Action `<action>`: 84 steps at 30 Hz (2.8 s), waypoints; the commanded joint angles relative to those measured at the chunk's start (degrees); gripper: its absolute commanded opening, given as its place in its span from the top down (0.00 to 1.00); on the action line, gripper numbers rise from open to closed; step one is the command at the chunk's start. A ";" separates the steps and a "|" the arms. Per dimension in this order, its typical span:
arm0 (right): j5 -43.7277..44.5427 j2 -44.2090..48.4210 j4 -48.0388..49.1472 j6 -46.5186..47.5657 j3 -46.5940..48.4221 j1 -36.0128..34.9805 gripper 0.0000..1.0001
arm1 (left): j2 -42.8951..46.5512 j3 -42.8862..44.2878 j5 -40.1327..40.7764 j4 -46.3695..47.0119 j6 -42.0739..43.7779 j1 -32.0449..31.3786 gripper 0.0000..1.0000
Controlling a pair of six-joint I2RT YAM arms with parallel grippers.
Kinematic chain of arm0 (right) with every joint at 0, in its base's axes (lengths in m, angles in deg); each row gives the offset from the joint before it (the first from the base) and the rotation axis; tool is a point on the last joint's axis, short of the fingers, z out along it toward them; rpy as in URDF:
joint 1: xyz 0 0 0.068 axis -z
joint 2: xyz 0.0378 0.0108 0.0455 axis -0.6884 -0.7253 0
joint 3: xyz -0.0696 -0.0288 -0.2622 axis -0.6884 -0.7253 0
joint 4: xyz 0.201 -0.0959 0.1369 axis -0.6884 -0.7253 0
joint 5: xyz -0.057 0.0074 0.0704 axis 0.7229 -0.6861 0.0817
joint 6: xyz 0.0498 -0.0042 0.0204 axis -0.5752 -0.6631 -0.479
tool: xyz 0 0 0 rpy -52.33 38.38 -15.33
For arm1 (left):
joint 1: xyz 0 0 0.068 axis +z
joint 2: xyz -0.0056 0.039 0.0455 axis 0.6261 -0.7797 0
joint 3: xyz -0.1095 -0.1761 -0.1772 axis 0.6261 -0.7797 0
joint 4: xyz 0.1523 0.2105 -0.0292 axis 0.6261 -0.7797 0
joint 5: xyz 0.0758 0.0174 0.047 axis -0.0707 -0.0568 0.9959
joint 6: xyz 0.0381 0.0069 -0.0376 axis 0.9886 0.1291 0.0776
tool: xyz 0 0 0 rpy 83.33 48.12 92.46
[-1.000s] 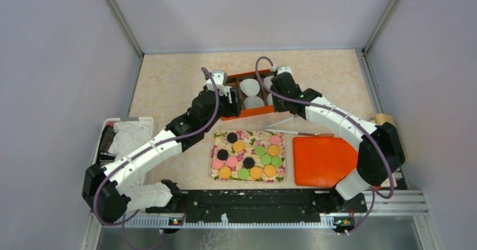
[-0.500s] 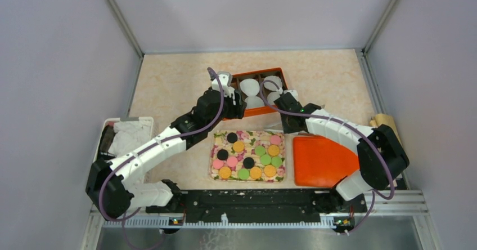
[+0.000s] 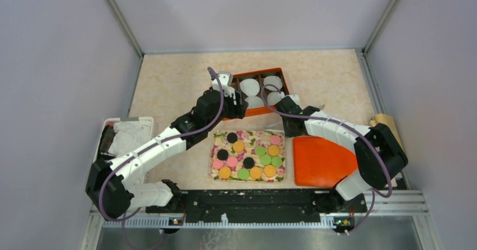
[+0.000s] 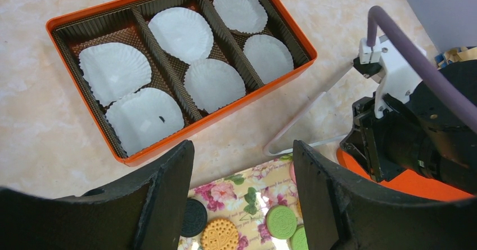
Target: Pack the cookies
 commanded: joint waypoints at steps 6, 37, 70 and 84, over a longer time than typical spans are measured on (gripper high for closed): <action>2.69 -3.73 -0.05 -2.62 1.20 1.28 0.94 | 0.41 -0.39 -0.66 3.20 -0.31 -0.13 0.29; 3.30 -13.70 2.11 0.25 11.43 22.18 0.93 | -0.06 -0.14 -1.53 3.24 -0.13 -0.13 0.28; -11.68 -19.79 2.10 -0.11 30.79 26.62 0.39 | -0.93 0.75 2.14 1.30 1.76 -0.13 0.28; -10.40 -31.58 -2.11 3.73 42.15 18.99 0.39 | 0.89 -0.38 2.97 1.01 1.77 -0.13 0.28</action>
